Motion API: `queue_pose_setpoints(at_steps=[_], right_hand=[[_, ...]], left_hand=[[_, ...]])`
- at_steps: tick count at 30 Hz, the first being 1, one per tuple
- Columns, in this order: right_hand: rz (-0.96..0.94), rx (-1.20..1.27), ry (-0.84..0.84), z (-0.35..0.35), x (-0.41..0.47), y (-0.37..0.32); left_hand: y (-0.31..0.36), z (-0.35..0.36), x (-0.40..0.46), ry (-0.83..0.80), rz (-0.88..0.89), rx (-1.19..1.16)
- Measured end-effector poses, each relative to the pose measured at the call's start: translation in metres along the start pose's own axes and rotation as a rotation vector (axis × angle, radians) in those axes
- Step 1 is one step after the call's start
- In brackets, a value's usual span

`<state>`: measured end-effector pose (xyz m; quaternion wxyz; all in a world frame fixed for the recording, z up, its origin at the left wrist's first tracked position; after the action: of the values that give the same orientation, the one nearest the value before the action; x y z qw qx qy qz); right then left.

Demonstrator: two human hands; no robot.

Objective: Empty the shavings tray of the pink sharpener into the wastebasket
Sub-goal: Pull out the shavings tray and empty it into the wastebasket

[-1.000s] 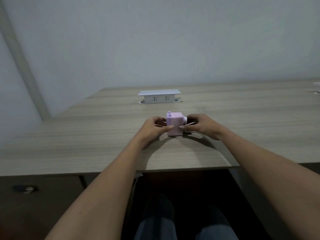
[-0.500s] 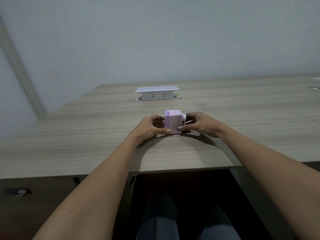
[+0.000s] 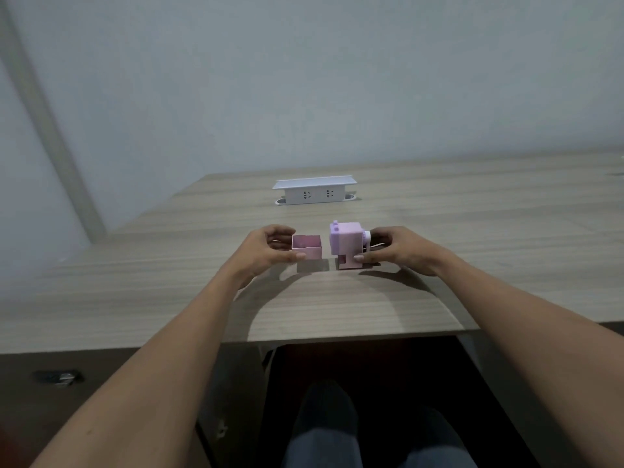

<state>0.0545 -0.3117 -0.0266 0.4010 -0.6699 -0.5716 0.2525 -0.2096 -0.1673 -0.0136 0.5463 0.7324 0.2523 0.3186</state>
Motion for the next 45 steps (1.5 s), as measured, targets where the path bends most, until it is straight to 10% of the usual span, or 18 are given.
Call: queue_pose_setpoints(at_steps=[17, 45], right_hand=[[-0.135, -0.026, 0.173, -0.062, -0.013, -0.096], [0.231, -0.080, 0.635, -0.234, -0.334, 0.006]], left_hand=[[0.111, 0.028, 0.028, -0.046, 0.148, 0.018], [0.141, 0.409, -0.008, -0.675, 0.208, -0.253]])
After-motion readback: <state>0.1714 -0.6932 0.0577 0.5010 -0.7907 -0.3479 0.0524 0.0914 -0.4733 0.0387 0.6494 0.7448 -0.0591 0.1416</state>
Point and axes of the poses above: each hand's wrist, its own x-axis towards the middle knuckle, its own z-axis out of the palm, y = z × x, the point moved 2 cm from there along x, towards the middle knuckle, and after that the axes turned 8 degrees about -x, right-handed, at the moved point
